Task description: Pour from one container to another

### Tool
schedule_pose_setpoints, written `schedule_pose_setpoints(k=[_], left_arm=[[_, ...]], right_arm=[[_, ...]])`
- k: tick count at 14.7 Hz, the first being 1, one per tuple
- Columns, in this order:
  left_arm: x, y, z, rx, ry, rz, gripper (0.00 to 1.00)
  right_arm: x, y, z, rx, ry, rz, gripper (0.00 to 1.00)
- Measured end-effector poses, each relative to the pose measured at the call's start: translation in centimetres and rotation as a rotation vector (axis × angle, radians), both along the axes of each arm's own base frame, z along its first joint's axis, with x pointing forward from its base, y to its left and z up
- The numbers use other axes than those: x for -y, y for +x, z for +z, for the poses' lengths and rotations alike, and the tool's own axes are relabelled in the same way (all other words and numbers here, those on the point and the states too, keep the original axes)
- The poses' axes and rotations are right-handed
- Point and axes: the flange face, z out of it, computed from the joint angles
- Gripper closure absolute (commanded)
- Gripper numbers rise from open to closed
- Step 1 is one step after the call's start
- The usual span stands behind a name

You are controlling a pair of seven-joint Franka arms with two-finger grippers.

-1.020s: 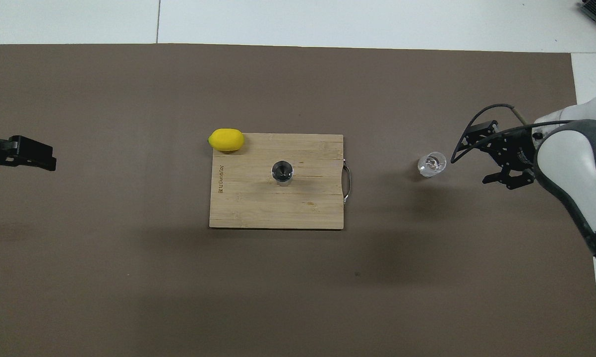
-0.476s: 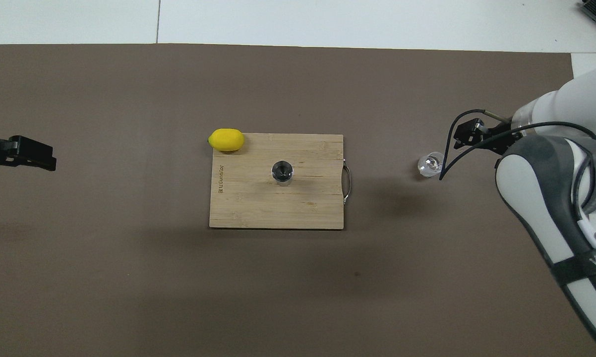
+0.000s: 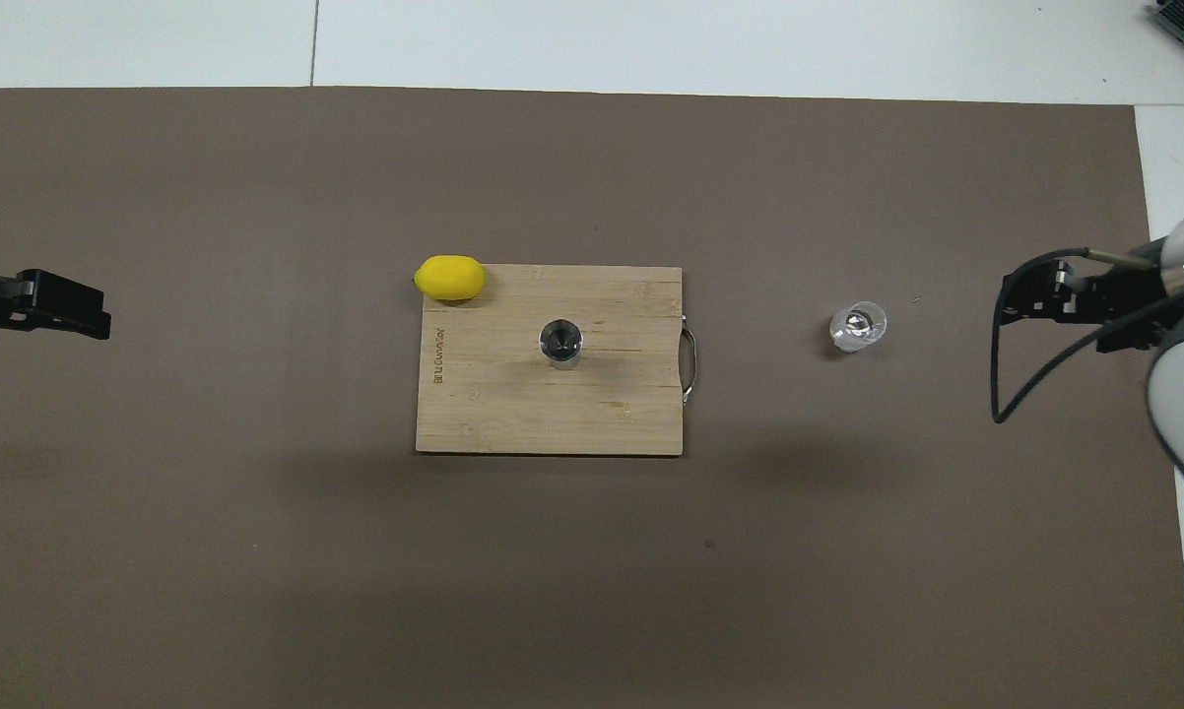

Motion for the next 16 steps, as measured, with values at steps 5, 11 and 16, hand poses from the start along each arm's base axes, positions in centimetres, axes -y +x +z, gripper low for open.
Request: schedule_pose_setpoints(k=[5,11,16], left_arm=[[0.0,0.0,0.0,0.001,0.000,0.000,0.00],[0.0,0.0,0.0,0.001,0.000,0.000,0.00],[0.0,0.0,0.0,0.001,0.000,0.000,0.00]], right_arm=[[0.2,-2.1,4.1,-0.030,0.004,0.026,0.00],[0.0,-2.5,5.4,-0.041,-0.017,0.128,0.00],[0.5,-2.5,5.4,-0.048,-0.054,0.229,0.00]])
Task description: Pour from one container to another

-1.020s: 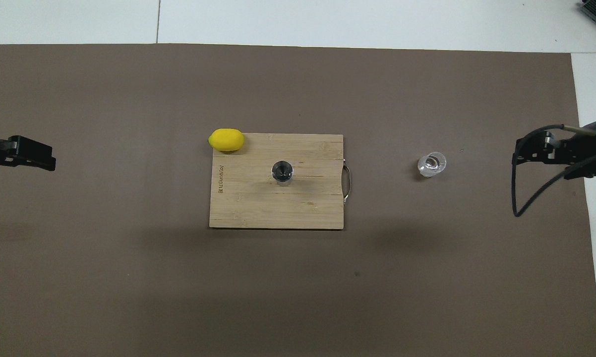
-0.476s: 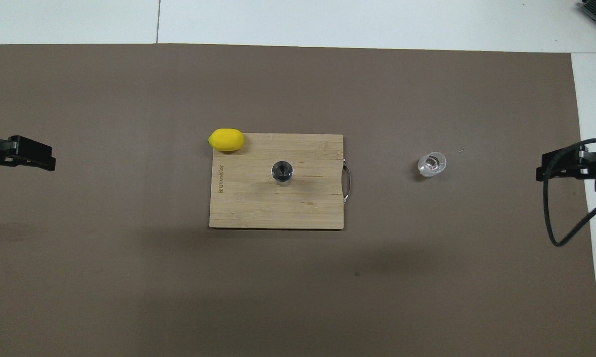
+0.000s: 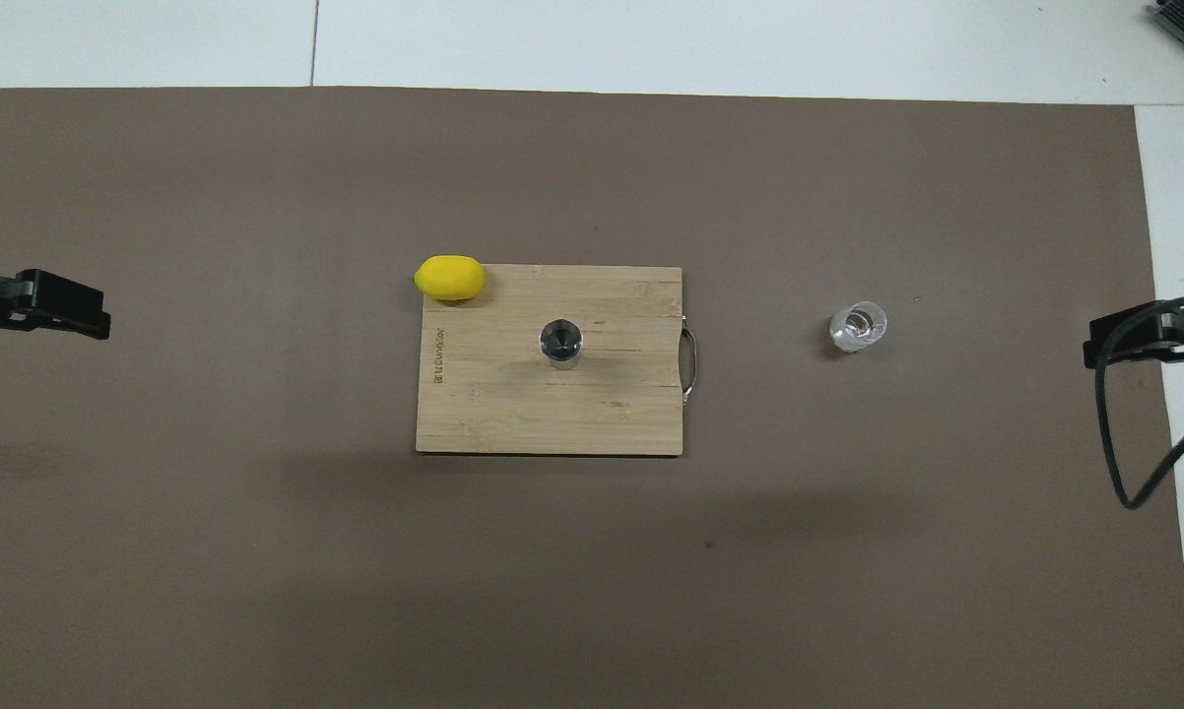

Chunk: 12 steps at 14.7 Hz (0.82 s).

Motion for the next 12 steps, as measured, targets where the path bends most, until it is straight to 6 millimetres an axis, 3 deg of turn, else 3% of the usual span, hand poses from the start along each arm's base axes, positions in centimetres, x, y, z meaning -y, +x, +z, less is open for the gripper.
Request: schedule_pose_setpoints(k=[12], left_arm=[[0.00,0.00,0.00,0.000,0.000,0.000,0.00]], right_arm=[[-0.61,0.06,0.00,0.007,0.044,-0.074,0.00]])
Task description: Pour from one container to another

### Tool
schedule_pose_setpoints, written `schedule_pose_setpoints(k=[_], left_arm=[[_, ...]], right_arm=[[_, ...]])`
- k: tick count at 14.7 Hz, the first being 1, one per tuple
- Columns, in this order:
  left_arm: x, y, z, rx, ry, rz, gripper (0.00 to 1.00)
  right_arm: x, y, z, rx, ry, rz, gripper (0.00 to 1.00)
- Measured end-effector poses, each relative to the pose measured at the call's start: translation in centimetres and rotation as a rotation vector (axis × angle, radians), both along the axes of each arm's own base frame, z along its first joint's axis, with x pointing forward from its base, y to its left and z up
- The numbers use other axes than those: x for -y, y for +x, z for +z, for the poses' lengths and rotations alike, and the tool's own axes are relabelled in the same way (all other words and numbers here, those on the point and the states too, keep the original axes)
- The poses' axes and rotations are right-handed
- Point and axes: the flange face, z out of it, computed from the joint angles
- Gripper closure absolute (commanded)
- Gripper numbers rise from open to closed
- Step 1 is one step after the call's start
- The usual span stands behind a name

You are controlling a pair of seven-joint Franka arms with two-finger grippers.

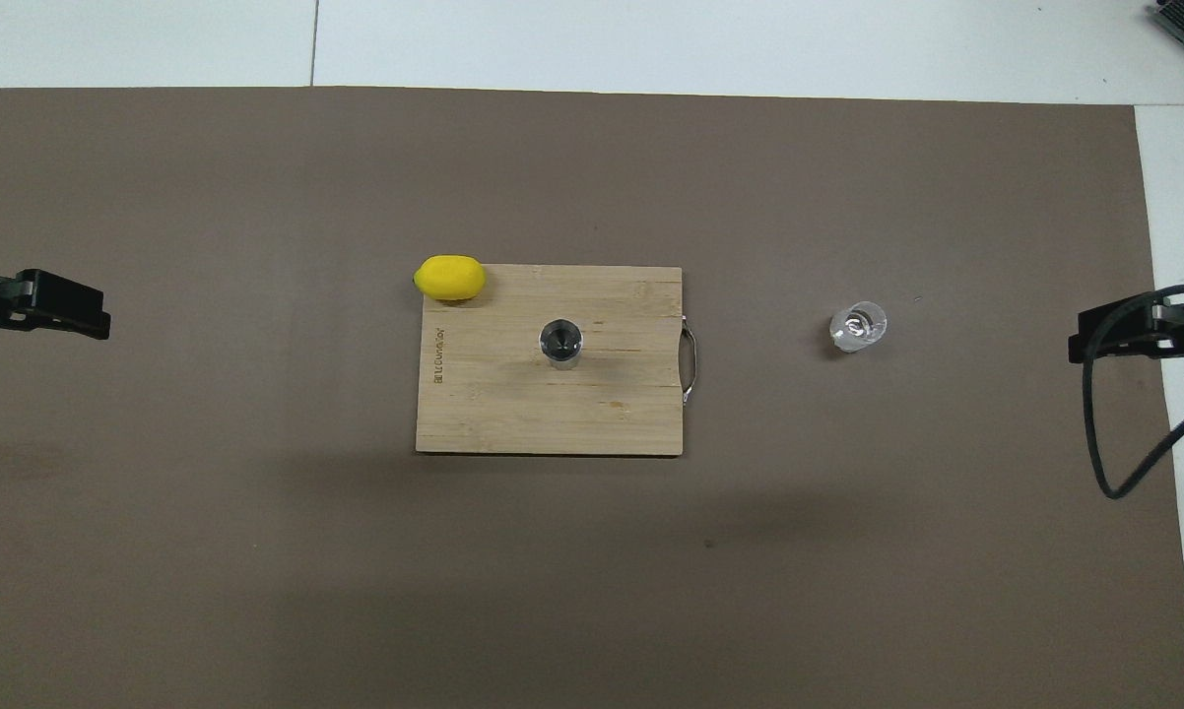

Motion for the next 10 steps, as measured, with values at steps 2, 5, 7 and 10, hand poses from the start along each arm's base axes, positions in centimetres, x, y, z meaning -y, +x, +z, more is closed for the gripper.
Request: schedule_pose_setpoints(k=[2,5,7,10], left_arm=[[0.00,0.00,0.00,0.000,0.000,0.000,0.00],[0.00,0.00,0.00,0.000,0.000,0.000,0.00],[0.00,0.00,0.00,0.000,0.000,0.000,0.00],[0.00,0.00,0.00,0.000,0.000,0.000,0.00]], right_arm=[[0.17,0.03,0.03,0.002,-0.019,0.030,0.00],[0.21,0.08,0.02,0.005,-0.024,0.045,0.00],[0.13,0.09,-0.03,0.004,-0.020,0.046,0.00],[0.03,0.10,-0.04,0.005,-0.012,0.045,0.00]])
